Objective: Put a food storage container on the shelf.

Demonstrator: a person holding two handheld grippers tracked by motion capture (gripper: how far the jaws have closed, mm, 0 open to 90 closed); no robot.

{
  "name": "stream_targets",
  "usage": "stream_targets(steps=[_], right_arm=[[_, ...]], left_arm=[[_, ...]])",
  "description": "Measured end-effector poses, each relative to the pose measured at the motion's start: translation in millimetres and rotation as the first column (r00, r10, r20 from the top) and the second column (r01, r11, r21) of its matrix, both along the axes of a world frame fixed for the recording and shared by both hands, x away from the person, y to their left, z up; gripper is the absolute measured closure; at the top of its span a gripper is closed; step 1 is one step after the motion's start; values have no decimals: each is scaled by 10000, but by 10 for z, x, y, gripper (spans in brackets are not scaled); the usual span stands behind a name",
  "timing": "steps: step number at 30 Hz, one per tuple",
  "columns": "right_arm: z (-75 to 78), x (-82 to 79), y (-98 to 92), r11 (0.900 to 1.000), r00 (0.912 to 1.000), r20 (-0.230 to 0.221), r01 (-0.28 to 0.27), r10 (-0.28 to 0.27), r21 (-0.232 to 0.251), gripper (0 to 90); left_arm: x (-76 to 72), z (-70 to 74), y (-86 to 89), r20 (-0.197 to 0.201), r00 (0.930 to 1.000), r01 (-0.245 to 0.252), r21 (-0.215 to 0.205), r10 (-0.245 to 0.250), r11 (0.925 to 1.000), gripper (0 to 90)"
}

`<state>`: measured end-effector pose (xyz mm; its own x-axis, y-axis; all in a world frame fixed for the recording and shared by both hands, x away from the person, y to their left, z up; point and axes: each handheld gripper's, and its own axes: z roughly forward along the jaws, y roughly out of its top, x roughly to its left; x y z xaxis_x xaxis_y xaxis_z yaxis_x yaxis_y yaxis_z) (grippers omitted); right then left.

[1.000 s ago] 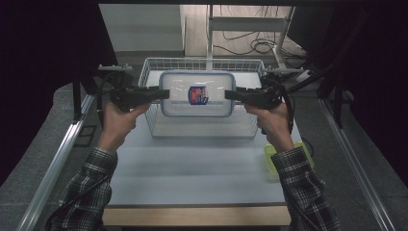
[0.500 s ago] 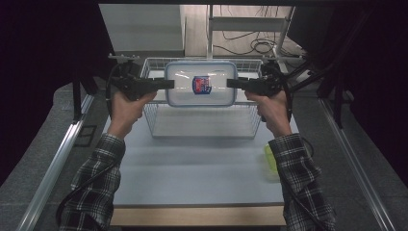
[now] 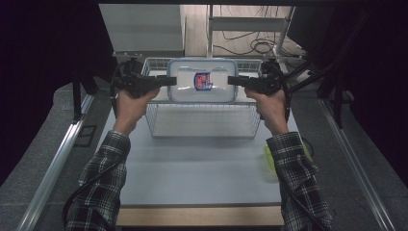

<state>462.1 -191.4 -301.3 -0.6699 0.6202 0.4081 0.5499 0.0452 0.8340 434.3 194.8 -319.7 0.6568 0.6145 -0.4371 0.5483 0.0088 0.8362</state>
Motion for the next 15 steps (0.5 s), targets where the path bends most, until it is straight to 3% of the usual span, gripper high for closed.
stream_targets(steps=[15], right_arm=[[-18,-5,-4,9999,9999,-41,111,-112,-40,479]], left_arm=[[13,-20,4,44,10000,4,-47,-4,10000,508]])
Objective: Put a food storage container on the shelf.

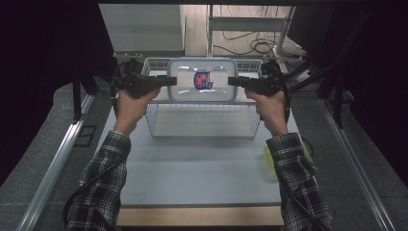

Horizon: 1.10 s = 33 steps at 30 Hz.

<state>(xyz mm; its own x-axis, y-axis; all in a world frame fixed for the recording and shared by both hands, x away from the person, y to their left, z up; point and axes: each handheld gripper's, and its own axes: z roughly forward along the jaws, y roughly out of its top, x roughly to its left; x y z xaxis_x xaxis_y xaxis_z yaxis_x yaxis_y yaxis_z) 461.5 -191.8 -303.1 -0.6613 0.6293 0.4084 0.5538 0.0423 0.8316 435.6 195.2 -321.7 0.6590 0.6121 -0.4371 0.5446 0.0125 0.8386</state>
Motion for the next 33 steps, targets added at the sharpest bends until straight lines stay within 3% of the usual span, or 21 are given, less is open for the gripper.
stream_targets(steps=[3,6,9,10,12,13,15,20,24,28,33], right_arm=[[-6,0,-5,10000,10000,-65,5,-6,-14,484],[-41,4,-19,9980,10000,-16,57,-58,-622,551],[-83,11,10,9965,10000,-86,34,-41,-838,528],[-105,31,2,9993,9996,-266,36,-46,-368,510],[-122,63,-18,9998,9983,-567,115,-107,135,514],[-114,61,-34,9996,9992,-340,219,-214,152,570],[-80,55,-37,9995,9993,-181,315,-315,-51,583],[-34,36,21,9961,9976,115,690,-685,-546,594],[-30,28,49,9934,9950,245,983,-969,-598,598],[-20,-15,41,9908,9918,637,1155,-1111,-702,587],[-37,-82,-38,9949,9934,810,859,-814,-528,528]], left_arm=[[3,-9,5,-43,10000,1,-65,-1,10000,509],[20,-46,20,-123,9999,-36,-103,35,9999,489],[42,-75,49,-128,9998,-129,-127,127,9998,498],[54,-82,54,-149,9997,-212,25,213,9998,558],[82,-89,64,-183,9993,-317,92,319,9995,564],[91,-83,63,-186,9993,-331,115,333,9994,566],[98,-63,48,-170,9991,-374,253,379,9990,568],[96,-44,30,-62,9988,-492,414,495,9979,567],[85,-42,22,-14,9981,-622,409,623,9972,564],[34,-19,-11,355,9961,-835,783,809,9934,537],[-62,-40,19,465,9981,-412,383,395,9984,449]])
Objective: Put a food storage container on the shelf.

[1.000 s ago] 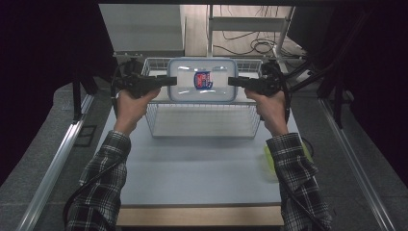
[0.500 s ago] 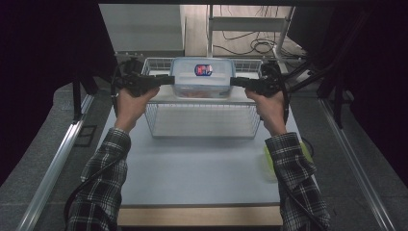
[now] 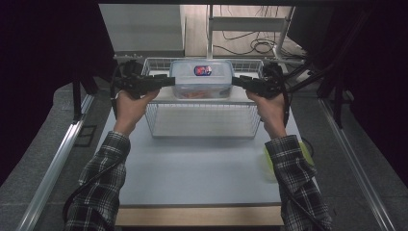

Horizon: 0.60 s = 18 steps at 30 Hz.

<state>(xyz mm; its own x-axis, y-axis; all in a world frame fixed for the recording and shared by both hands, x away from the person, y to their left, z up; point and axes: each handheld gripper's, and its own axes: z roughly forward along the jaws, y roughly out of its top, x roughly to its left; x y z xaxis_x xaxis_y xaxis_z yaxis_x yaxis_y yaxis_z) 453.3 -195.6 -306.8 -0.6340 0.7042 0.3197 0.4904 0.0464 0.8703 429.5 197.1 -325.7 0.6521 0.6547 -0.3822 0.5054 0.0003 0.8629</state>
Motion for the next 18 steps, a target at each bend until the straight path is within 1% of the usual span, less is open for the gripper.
stream_targets(steps=[1,2,3,4,5,6,8,9,10,11,12,13,14,16,17,18], right_arm=[[-28,-29,-35,9998,9998,42,-201,202,-32,497],[-28,-29,-35,9998,9998,42,-201,202,-32,497],[-60,-67,-54,9995,9996,45,-294,295,-76,469],[-60,-67,-54,9995,9996,45,-294,295,-76,469],[-72,-82,-60,9993,9994,91,-348,349,-123,457],[-92,-110,-64,9987,9989,151,-442,446,-247,443],[-122,-158,-68,9976,9983,269,-501,515,-484,412],[-147,-208,-74,9963,9978,394,-505,533,-702,385],[-147,-208,-74,9963,9978,394,-505,533,-702,385],[-161,-232,-77,9957,9973,452,-539,574,-749,372],[-189,-280,-87,9946,9971,492,-540,585,-884,344],[-189,-280,-87,9946,9971,492,-540,585,-884,344],[-206,-304,-92,9942,9967,503,-584,631,-903,336],[-242,-353,-98,9928,9965,482,-633,684,-1015,309],[-284,-407,-106,9901,9955,564,-689,763,-1225,297],[-284,-407,-106,9901,9955,564,-689,763,-1225,297]], left_arm=[[-51,-22,-3,89,9999,81,119,-82,9999,401],[-51,-22,-3,89,9999,81,119,-82,9999,384],[-98,-47,-7,206,9996,173,239,-178,9996,357],[-98,-47,-7,206,9996,173,239,-178,9996,338],[-129,-70,-16,206,9992,340,307,-346,9990,338],[-158,-86,-29,202,9990,399,481,-409,9980,321],[-222,-117,-55,302,9988,365,979,-396,9945,296],[-285,-156,-77,347,9982,439,1191,-484,9919,287],[-285,-156,-77,347,9982,439,1191,-484,9919,275],[-317,-178,-86,308,9985,421,1247,-463,9913,275],[-372,-228,-100,243,9976,616,1340,-655,9891,251],[-372,-228,-100,243,9976,616,1340,-655,9891,239],[-401,-254,-107,241,9970,700,1420,-741,9874,239],[-477,-302,-123,231,9963,785,1601,-833,9840,207],[-552,-344,-128,332,9952,849,1754,-921,9808,197],[-552,-344,-128,332,9952,849,1754,-921,9808,185]])
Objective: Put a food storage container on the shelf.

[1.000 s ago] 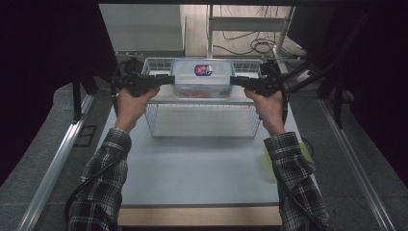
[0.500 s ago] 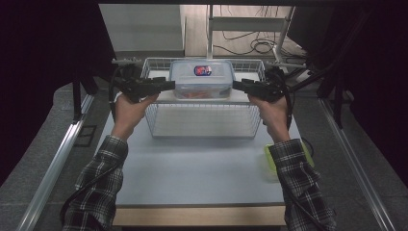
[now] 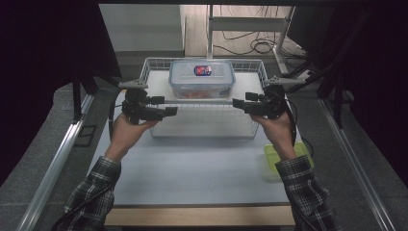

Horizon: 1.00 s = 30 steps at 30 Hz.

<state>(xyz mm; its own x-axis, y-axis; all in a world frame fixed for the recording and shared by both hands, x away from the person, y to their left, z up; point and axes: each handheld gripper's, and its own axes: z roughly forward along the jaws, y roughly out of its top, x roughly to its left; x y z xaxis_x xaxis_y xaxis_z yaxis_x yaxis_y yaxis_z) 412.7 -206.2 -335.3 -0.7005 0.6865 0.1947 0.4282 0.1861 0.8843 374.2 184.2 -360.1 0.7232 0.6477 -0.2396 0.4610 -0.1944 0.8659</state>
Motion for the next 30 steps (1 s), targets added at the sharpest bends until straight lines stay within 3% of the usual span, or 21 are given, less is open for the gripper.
stream_targets(steps=[2,7,11,20,25,30], right_arm=[[-80,-90,-5,9999,10000,-4,-56,56,-153,277],[-205,-216,16,9982,9996,52,-266,269,-533,246],[-326,-383,55,9938,9981,357,-461,499,-1007,195],[-488,-599,60,9908,9953,618,-667,743,-1180,119],[-638,-724,35,9890,9943,622,-778,862,-1256,79],[-698,-794,10,9888,9945,599,-774,856,-1277,60]], left_arm=[[-120,-56,0,155,9999,55,188,-58,9998,170],[-260,-149,11,218,9998,35,220,-40,9998,125],[-419,-299,50,217,9997,-101,143,98,9998,107],[-631,-495,67,148,9998,-98,165,95,9998,80],[-760,-608,47,18,10000,97,412,-98,9991,72],[-890,-723,48,-2,10000,90,365,-90,9993,64]])
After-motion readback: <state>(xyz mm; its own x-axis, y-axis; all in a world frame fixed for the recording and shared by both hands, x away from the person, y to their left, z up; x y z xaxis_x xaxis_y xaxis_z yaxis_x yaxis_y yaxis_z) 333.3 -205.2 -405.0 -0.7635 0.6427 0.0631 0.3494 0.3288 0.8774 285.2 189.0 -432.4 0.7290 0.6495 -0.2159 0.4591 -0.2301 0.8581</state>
